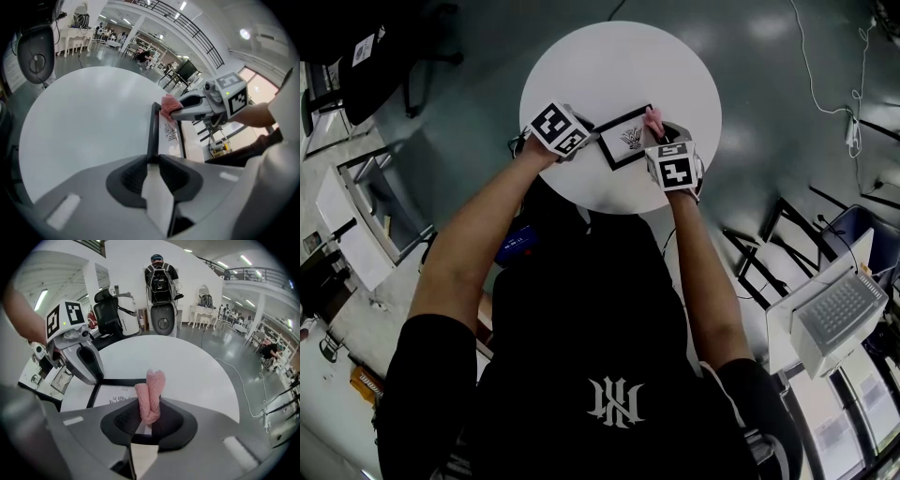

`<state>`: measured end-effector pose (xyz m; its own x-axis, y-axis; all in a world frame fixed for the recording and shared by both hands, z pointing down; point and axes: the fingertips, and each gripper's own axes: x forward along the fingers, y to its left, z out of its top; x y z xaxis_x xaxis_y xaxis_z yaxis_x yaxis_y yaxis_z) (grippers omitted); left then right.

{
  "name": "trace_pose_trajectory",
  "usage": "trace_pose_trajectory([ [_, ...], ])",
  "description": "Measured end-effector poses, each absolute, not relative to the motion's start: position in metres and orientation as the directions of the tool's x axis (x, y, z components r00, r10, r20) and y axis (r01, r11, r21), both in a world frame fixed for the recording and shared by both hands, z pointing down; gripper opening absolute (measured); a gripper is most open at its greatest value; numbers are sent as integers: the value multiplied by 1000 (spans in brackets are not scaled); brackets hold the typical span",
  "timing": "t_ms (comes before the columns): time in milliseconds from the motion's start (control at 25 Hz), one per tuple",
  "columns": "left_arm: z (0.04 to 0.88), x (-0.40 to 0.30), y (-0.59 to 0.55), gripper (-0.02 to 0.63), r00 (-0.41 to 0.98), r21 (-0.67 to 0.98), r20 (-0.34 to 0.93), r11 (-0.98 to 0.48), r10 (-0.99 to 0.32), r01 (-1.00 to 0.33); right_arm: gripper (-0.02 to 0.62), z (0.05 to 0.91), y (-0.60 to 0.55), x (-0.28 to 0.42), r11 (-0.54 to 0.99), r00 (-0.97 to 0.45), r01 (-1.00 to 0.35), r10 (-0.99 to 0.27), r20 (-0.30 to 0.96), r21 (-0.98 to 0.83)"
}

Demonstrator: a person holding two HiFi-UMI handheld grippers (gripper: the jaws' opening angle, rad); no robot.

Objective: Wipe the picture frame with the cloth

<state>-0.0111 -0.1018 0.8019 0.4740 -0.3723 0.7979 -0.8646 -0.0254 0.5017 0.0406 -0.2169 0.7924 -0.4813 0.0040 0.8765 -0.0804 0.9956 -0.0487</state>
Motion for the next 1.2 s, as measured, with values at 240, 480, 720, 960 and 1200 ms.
trace_pose_trajectory([
  [240, 801, -10, -103, 81, 479, 503, 798, -32, -366, -863, 80, 764, -216, 30, 984, -596, -151, -15, 803, -94],
  [480, 801, -11, -101, 84, 487, 514, 795, -26, -362, -858, 80, 763, -141, 25, 950, -570, 21, 269, 776, -313],
  [720, 801, -9, -102, 83, 486, 512, 795, -28, -364, -858, 80, 780, -105, 37, 937, -494, 114, 342, 799, -331],
  [960, 801, -11, -102, 83, 481, 505, 800, -30, -358, -863, 80, 792, -93, 42, 937, -440, 171, 349, 828, -304],
  [1200, 801, -10, -101, 83, 478, 503, 801, -28, -361, -864, 83, 797, -100, 43, 945, -429, 214, 317, 846, -246],
])
